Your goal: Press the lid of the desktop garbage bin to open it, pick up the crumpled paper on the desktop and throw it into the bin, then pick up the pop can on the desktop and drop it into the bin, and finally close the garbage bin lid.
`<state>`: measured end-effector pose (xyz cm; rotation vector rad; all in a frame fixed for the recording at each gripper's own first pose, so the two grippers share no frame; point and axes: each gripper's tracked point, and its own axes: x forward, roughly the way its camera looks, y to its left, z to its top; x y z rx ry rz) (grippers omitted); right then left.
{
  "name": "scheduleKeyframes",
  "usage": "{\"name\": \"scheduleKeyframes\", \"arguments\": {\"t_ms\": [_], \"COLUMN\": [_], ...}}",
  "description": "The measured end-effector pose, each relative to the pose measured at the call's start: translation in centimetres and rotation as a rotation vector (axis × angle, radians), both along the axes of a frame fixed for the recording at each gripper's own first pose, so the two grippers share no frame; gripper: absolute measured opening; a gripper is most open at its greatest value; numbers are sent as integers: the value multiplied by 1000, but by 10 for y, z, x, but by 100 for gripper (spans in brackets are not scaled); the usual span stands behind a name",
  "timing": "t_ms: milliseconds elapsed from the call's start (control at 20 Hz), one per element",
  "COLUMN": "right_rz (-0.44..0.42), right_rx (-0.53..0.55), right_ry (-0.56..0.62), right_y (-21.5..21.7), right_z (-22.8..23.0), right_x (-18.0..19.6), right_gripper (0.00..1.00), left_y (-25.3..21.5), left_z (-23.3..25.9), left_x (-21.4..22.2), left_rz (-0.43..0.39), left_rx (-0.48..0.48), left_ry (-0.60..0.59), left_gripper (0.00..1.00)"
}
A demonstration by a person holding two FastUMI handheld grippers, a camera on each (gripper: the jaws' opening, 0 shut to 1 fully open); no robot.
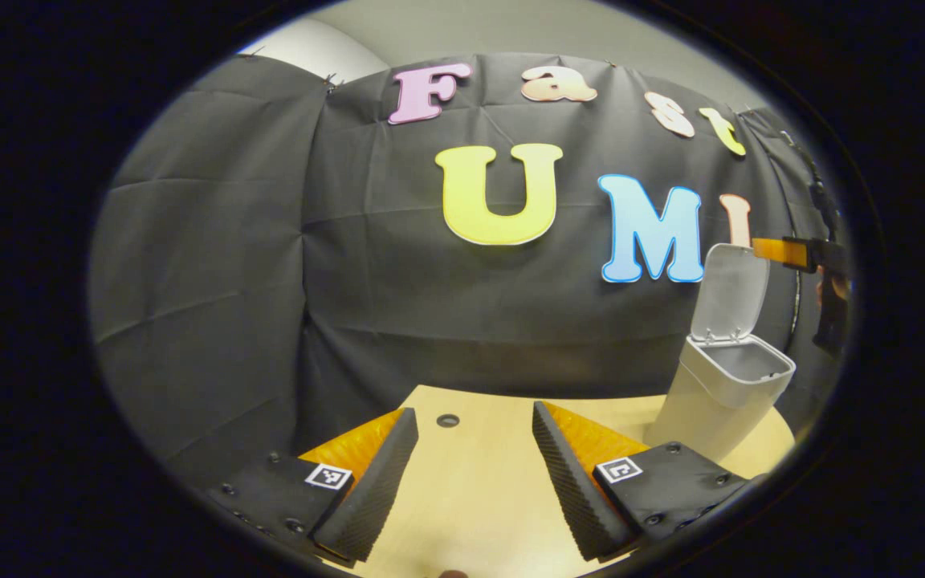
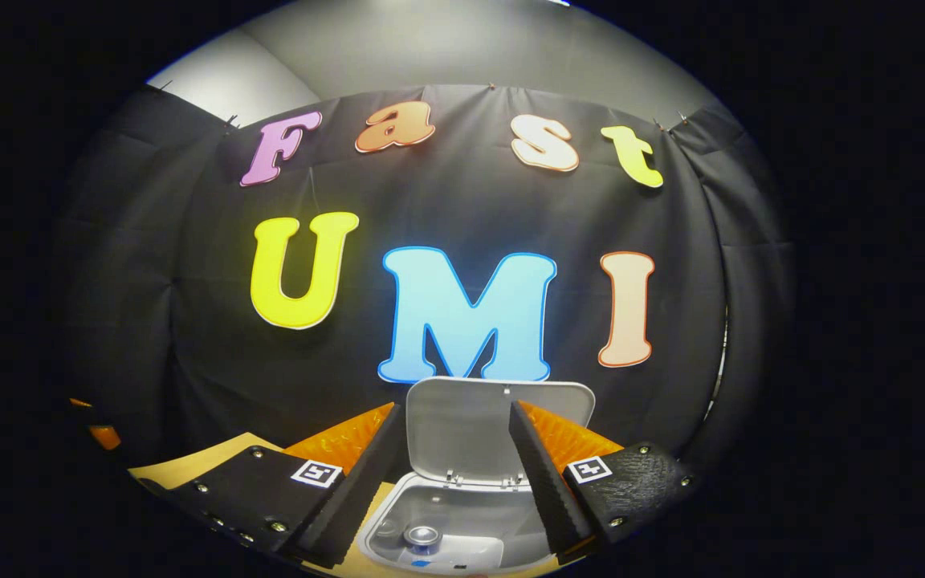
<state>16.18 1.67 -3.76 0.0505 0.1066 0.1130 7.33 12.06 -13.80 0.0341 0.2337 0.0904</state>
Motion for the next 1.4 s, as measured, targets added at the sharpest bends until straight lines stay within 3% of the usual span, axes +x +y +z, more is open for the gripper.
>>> {"name": "scheduleKeyframes", "arguments": {"t_ms": [50,100,500,700,750,1000,1400], "right_rz": [-12,-25,-93,-122,-127,-165,-200], "right_rx": [2,4,28,20,22,57,81], "right_ry": [-11,-19,-62,-82,-80,-74,-35], "right_y": [-3,-5,-19,-18,-18,-27,-39], "right_z": [4,6,9,17,17,12,0], "right_x": [5,9,44,63,66,83,89], "right_gripper": [87,87,87,87,87,87,87], "left_y": [1,2,22,31,32,41,40], "left_z": [0,-1,-6,-16,-17,-23,-36], "left_x": [0,-1,1,1,0,-2,-2], "left_rz": [2,4,44,59,60,69,66], "left_rx": [0,1,6,1,-2,-1,-37], "left_ry": [1,1,11,26,28,35,51], "left_gripper": [85,100,95,100,95,95,95]}}
